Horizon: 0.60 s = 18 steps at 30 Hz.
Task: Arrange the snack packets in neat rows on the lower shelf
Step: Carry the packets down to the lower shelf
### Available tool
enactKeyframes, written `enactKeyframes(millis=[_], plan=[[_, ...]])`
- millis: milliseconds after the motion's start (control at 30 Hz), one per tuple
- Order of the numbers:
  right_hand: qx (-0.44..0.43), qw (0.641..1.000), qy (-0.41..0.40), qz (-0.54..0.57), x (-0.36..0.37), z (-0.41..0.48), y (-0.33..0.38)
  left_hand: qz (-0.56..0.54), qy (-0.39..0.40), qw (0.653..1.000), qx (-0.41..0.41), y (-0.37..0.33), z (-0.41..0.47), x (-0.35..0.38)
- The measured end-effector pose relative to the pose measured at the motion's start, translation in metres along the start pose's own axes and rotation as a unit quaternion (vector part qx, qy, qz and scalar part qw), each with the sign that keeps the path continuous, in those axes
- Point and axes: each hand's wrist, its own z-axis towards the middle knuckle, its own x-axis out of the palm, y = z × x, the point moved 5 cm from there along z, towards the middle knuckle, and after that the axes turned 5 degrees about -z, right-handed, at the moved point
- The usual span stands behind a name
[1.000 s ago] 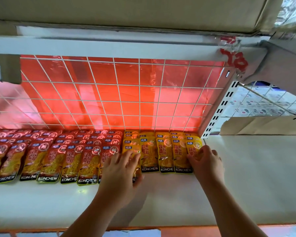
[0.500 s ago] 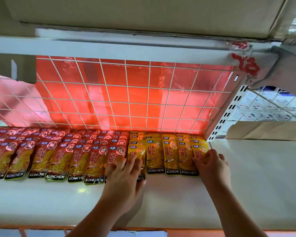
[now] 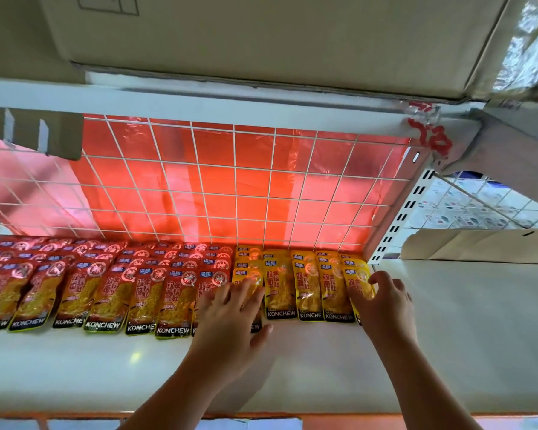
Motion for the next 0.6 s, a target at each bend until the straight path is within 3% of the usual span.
enactKeyframes(millis=[133,367,600], plan=[[-0.04,0.997,-0.028,0.052,-0.028,-0.004,0.039,-0.051,-0.044,0.997,0.028,-0.015,0.024,-0.035],[-0.183,0.967,-0.095,0.149,-0.125,-0.024,0.131,-0.122,-0.148,0.976,0.107,-0.059,0.078,-0.139],[-0.238,0.93,-0.22,0.171,-0.262,-0.063,0.173,-0.212,-0.241,0.91,0.262,-0.137,0.108,-0.249]])
